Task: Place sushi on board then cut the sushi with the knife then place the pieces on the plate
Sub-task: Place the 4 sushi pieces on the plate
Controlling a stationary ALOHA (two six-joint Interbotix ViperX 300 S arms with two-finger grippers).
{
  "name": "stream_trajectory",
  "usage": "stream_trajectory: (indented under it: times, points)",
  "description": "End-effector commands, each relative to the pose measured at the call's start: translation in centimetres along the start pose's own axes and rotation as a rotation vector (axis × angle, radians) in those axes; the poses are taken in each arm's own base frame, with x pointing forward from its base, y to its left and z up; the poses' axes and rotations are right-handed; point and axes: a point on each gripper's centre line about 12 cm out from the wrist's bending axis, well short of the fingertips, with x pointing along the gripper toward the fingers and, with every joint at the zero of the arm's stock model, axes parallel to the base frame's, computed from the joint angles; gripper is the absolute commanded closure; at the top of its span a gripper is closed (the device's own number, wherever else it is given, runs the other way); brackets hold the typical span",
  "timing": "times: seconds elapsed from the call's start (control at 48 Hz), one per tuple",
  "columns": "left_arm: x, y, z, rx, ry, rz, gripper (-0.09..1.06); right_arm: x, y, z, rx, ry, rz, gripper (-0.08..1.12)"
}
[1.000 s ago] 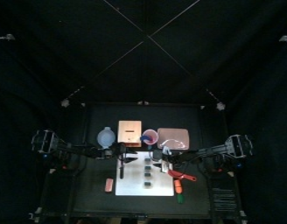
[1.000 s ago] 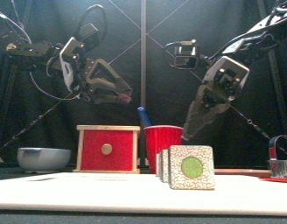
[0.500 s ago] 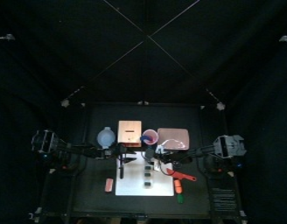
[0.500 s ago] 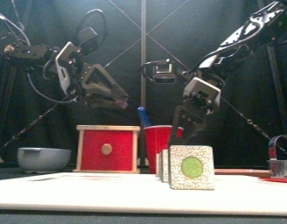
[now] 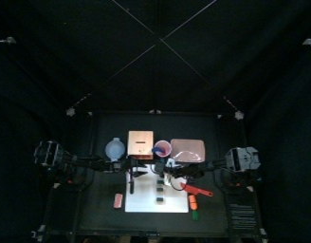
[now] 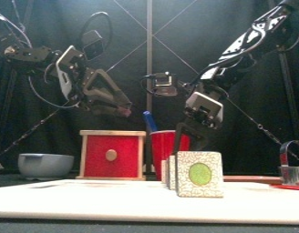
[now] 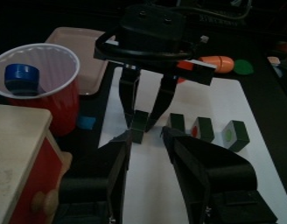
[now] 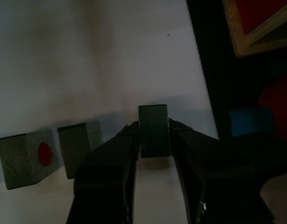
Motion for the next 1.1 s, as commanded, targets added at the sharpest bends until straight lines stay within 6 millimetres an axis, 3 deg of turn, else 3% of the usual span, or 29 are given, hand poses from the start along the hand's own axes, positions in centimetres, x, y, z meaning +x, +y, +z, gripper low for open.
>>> stream_trajectory:
  times: [0.021,0.188,0.333,0.479,0.583,0.75,0.958,1.104]
  points:
    - [0.0,0.0,0.7,-0.002,-0.022,0.001,0.22,-2.3,-0.6,1.5,0.027,-0.055,-0.008,0.42]
    - [0.0,0.0,0.7,0.0,-0.021,-0.001,0.22,-6.1,-2.0,1.8,0.079,-0.086,-0.042,0.42]
    - [0.1,0.0,0.7,0.005,-0.023,-0.002,0.22,-9.9,-4.9,1.0,0.176,-0.078,-0.124,0.42]
    - [0.1,-0.1,0.9,0.01,-0.026,-0.006,0.22,-11.7,-8.5,-0.9,0.281,-0.013,-0.232,0.42]
    - [0.1,0.0,0.8,0.011,-0.025,-0.005,0.22,-11.6,-10.6,-1.6,0.355,0.0,-0.269,0.42]
    - [0.2,0.2,0.8,0.009,-0.024,0.001,0.22,-9.3,-13.7,-2.0,0.472,0.003,-0.284,0.42]
    - [0.2,0.2,0.8,0.008,-0.024,0.003,0.22,-5.5,-15.4,-3.8,0.517,0.066,-0.289,0.4]
    - [0.2,0.4,0.8,0.007,-0.023,0.007,0.22,-4.4,-15.6,-4.0,0.517,0.084,-0.286,0.31]
